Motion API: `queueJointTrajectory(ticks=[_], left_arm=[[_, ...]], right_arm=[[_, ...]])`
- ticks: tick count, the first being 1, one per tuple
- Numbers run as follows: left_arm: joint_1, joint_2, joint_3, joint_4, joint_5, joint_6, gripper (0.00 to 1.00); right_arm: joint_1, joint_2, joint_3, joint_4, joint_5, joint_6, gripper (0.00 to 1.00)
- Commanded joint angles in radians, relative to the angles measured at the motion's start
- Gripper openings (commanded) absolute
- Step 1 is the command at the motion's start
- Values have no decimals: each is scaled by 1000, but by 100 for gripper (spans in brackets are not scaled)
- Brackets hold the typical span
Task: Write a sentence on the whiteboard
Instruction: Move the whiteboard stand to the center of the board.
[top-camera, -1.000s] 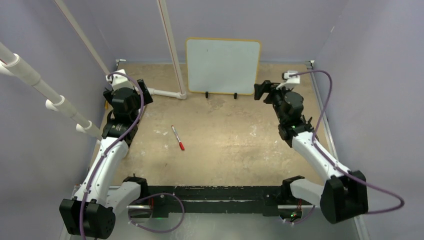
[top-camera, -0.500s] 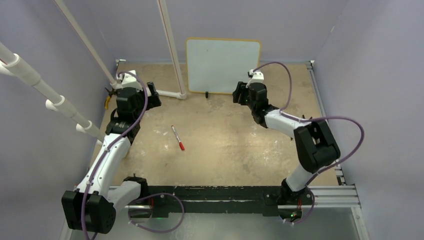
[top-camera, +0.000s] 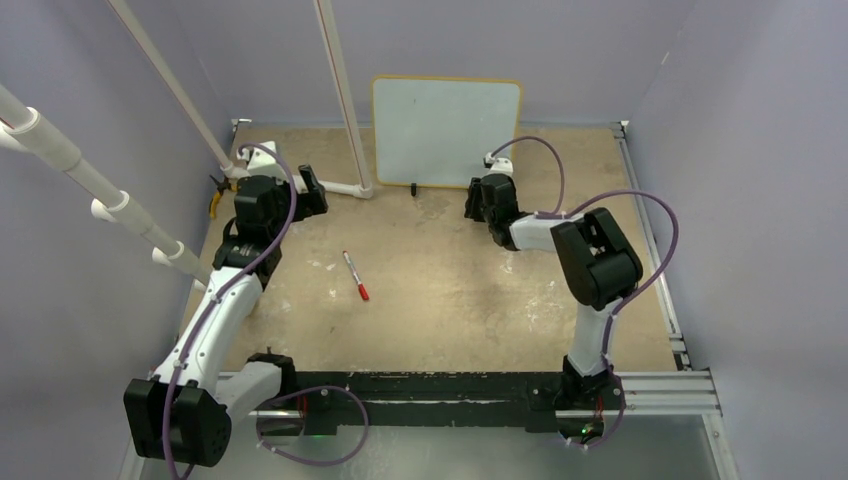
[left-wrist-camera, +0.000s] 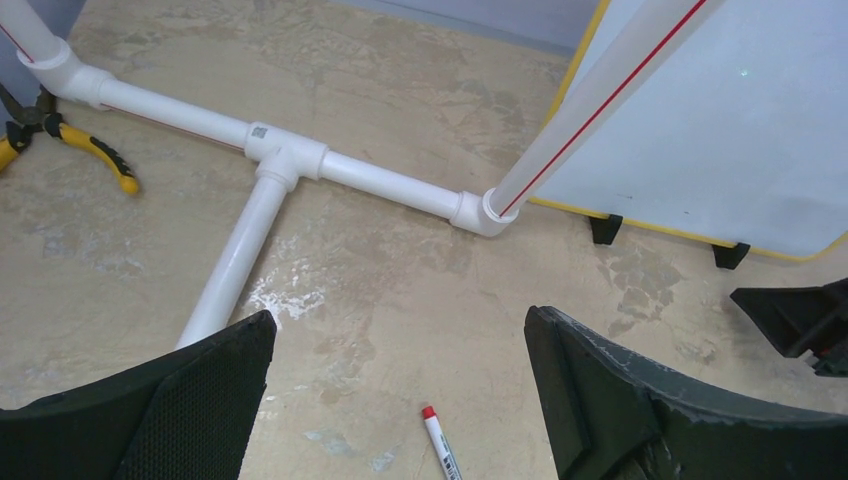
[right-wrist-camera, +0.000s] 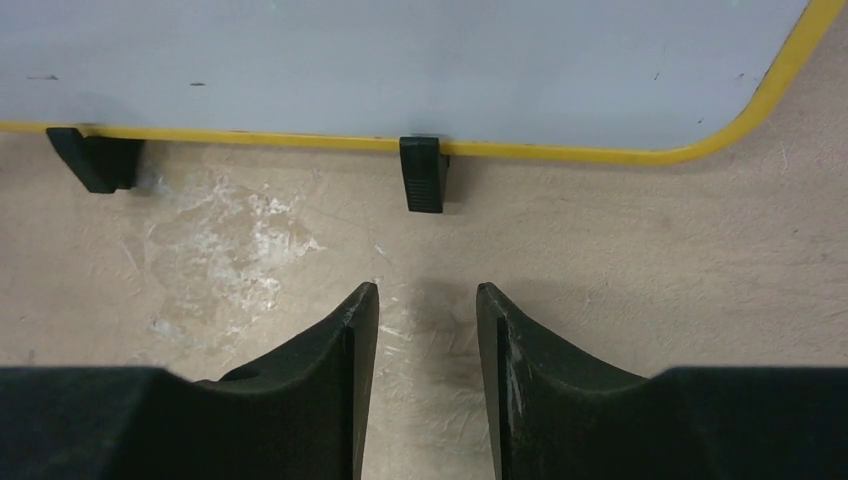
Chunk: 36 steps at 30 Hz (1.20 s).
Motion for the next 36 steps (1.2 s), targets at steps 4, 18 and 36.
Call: queueJointTrajectory(ticks=[4,18,36], left_arm=[[-4,20,-2,40,30,-21,94],[-4,28,-1,37,16,-14,94],[-3,17,3,33,9,-10,94]], right_arm=[[7,60,88,93,71,-30,41],[7,163,181,113,103,-70,29],[6,30,-18,104,107,-47,0]])
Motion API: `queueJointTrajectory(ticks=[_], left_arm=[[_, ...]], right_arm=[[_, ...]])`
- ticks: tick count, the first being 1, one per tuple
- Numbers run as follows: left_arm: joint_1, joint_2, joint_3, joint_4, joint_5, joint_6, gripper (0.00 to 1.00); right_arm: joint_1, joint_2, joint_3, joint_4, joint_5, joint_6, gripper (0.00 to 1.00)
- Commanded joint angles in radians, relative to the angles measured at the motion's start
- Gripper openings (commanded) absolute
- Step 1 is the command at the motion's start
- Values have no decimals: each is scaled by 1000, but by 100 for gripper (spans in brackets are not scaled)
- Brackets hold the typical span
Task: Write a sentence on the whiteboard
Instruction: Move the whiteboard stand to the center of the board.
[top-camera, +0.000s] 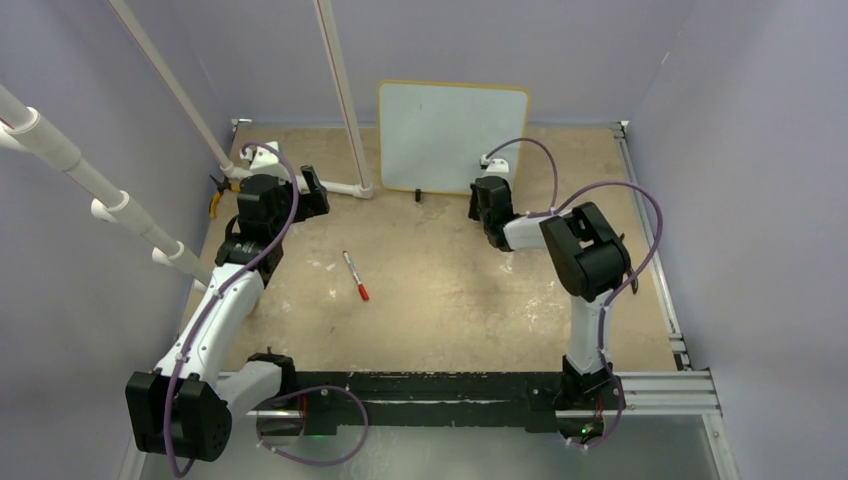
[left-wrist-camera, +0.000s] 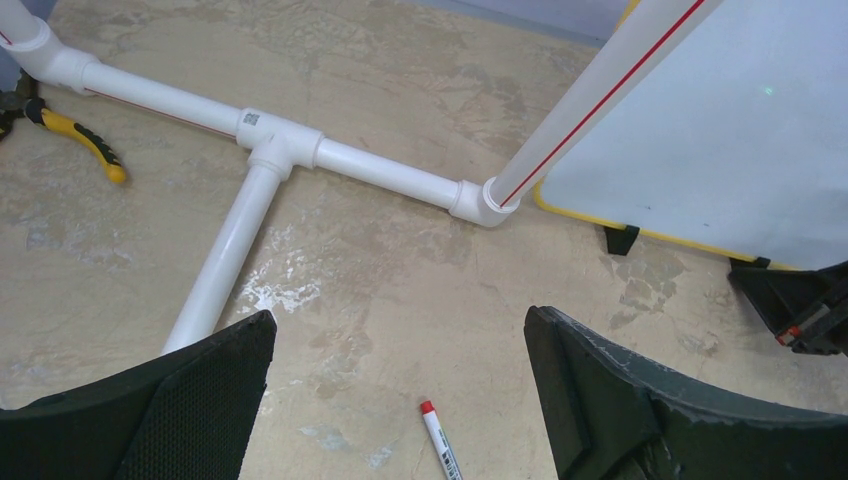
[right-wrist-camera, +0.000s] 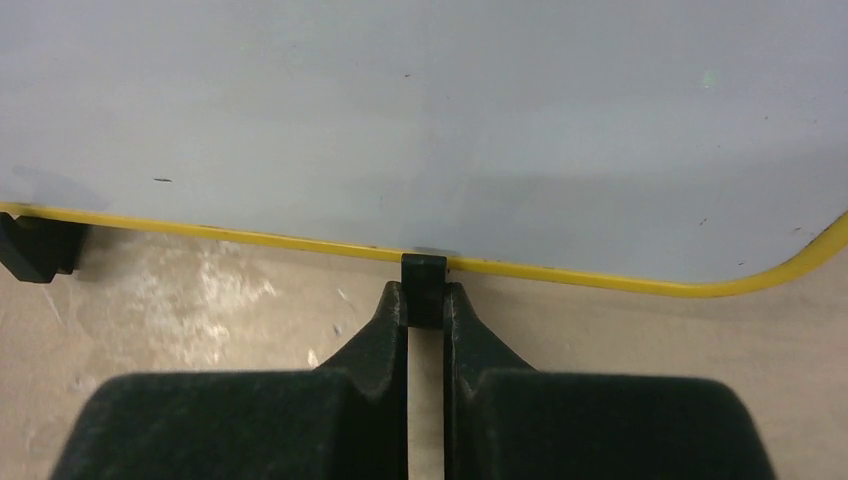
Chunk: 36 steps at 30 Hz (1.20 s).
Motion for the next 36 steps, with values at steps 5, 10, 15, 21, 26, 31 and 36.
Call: queueJointTrajectory(ticks=[5,10,15,21,26,31,36], left_arm=[[-2,-16,2,34,-6,-2,94],[-3,-21,2,33,-9,-1,94],[-3,-29,2,33,-11,-1,94],[-3,-32,1,34,-6,-2,94],[-4,-42,-7,29,-1,-6,94],[-3,-74,-28,1,-7,-11,94],[-3,-120,-68,-51,-8,-46,94]], right_arm=[[2,-160,-153,-25,-13,49,0],[22,-248,-221,-49,-9,71,0],[66,-337,-296,-112,20,105,0],[112,-395,-383,-137,12,175,0],[175,-396,-417,-164,9,219,0],[259,-406,-468,-179,-7,276,0],[331,-415,-485,-227,15,324,0]])
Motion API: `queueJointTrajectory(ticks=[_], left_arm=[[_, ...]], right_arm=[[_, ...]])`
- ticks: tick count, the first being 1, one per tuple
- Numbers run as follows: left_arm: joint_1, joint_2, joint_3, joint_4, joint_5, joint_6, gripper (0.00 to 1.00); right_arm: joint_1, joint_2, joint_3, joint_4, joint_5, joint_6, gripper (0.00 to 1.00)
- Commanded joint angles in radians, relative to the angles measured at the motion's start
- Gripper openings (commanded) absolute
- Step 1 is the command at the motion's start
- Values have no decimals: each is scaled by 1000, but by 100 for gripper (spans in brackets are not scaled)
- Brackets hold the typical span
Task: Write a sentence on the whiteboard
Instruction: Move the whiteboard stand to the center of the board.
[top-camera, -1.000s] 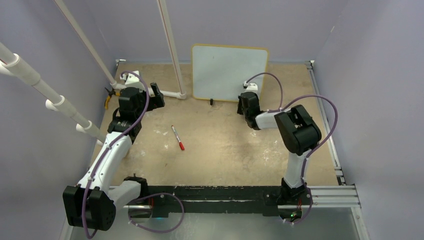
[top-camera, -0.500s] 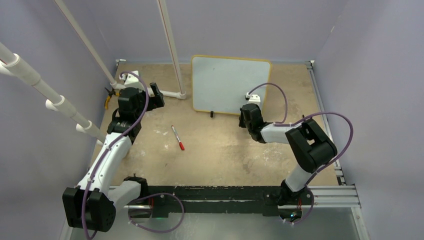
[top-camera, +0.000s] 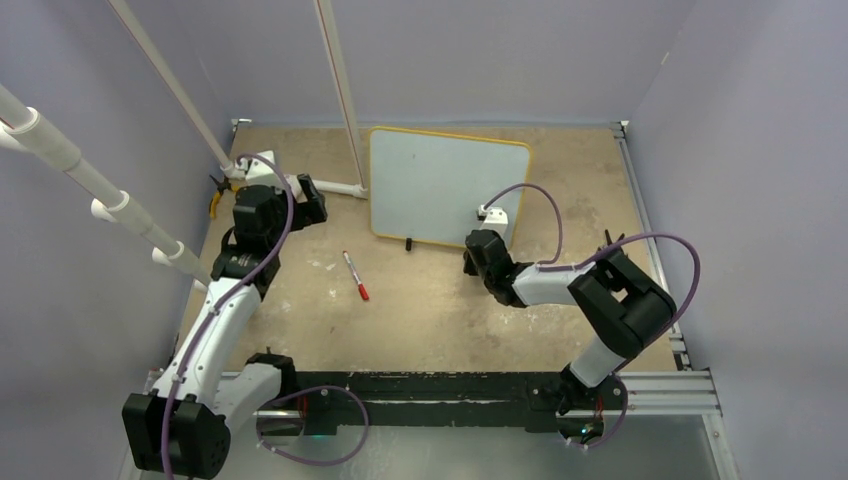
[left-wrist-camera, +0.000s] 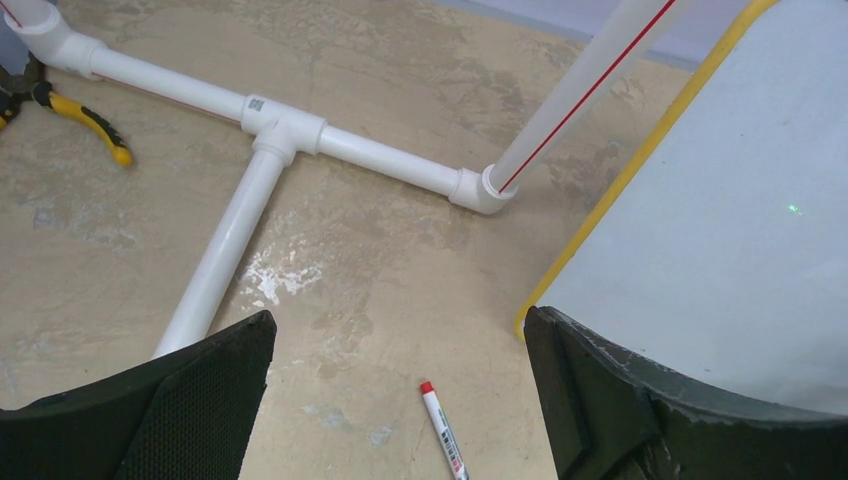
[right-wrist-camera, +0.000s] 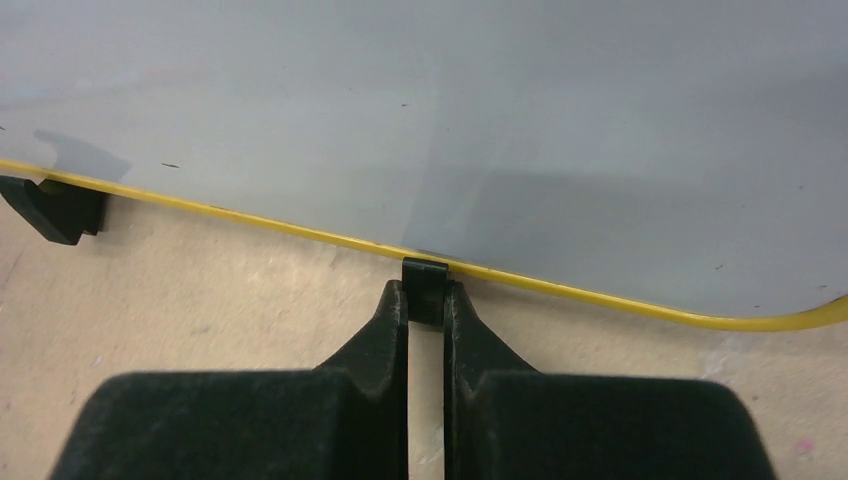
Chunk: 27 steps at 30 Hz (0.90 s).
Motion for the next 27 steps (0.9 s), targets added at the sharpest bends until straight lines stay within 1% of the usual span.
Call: queueJointTrajectory(ticks=[1,6,13,20,25,27], left_arm=[[-3,-57,-39,-44,-7,-52,94],[-4,-113,-102,-109,-19,-148,90],[-7,-161,-209,-177,-3,-280,87],[-18,-218,-296,-200,51,-361,85],[-36,-217,-323,-211,50,-386,84],[-42,-206,-328,-204,53,-395,82]], right_arm=[[85,-14,-36,-106,-83,88,0],[103,-48,-52,-77,-96,61,0],[105,-7,-18,-24,-83,-3,0],[107,48,39,79,-117,-82,0],[112,91,83,104,-115,-109,0],[112,107,108,115,-121,-122,0]])
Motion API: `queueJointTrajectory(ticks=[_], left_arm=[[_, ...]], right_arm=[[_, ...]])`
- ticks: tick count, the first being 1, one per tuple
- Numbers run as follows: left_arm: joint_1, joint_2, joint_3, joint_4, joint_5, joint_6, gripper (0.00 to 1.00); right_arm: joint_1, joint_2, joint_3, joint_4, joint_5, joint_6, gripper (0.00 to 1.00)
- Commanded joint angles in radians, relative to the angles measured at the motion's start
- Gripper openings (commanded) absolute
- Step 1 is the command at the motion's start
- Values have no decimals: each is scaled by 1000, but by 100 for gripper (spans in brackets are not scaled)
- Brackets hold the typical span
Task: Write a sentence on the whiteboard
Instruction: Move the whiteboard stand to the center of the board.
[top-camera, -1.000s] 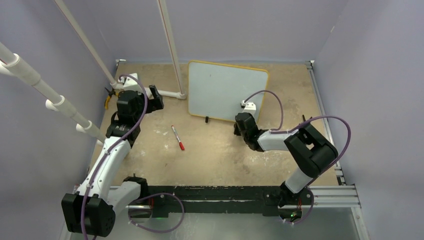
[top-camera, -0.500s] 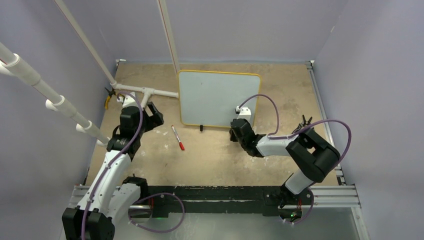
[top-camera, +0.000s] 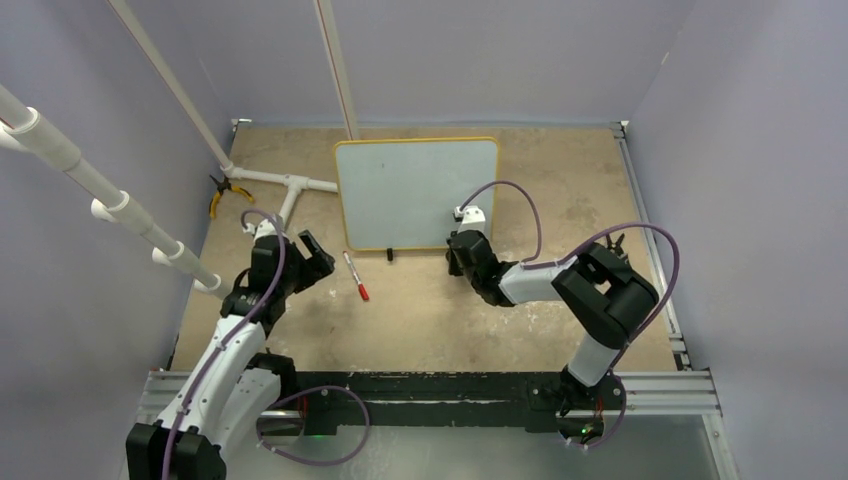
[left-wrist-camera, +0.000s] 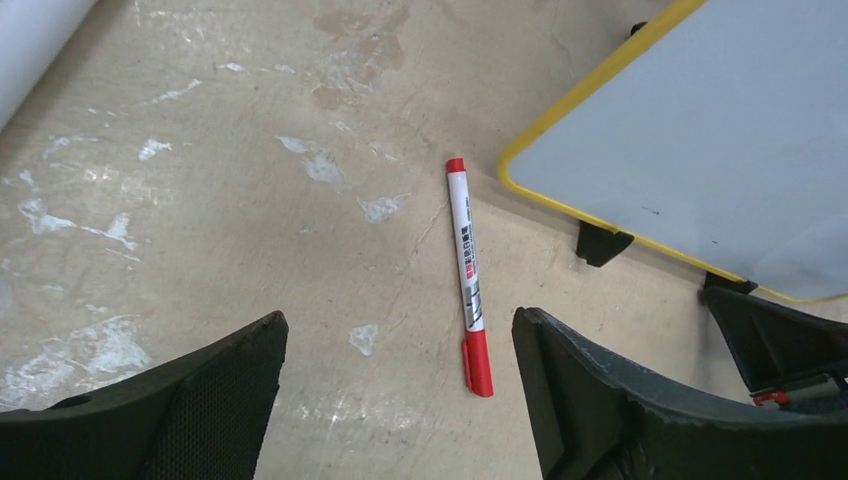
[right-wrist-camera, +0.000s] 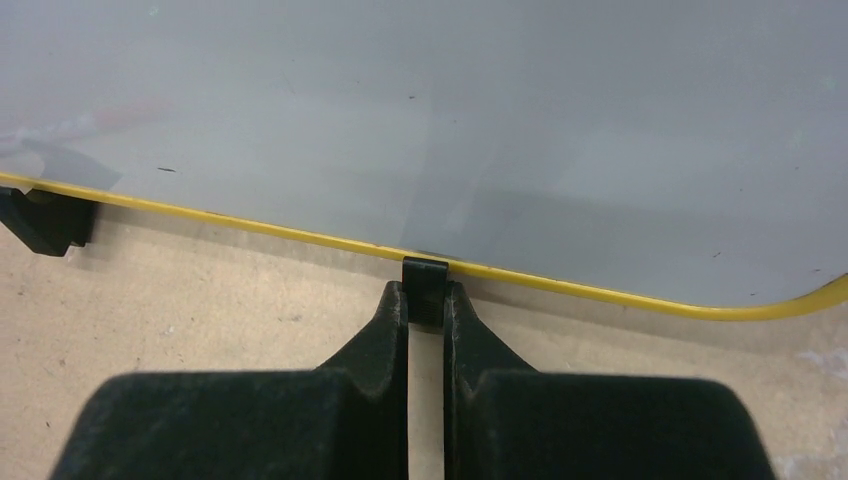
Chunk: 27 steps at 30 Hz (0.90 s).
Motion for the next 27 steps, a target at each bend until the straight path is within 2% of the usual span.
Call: queueJointTrajectory(ticks=[1,7,13,16,19,22,27], left_arm=[[-20,11,-15,19,25,-54,81],[-141,37,-66,83,-36,-146,74],[-207,118,-110,175,-51,-215,60],[-242,163,-110,201,-71,-225,56],[-291,211,-95,212,-97,-233,51],[-349,269,-75,214,-137,-240,50],[-436,379,-21,209,-214,-234,50]], right_arm=[[24,50,73,57,-103,-43,0],[23,82,115,101,-117,-66,0],[25,48,114,86,-121,-56,2],[25,-3,79,86,-125,-49,31],[25,-65,43,81,-129,-40,49],[25,-136,16,75,-137,-35,59],[25,-242,-19,76,-145,-37,63]])
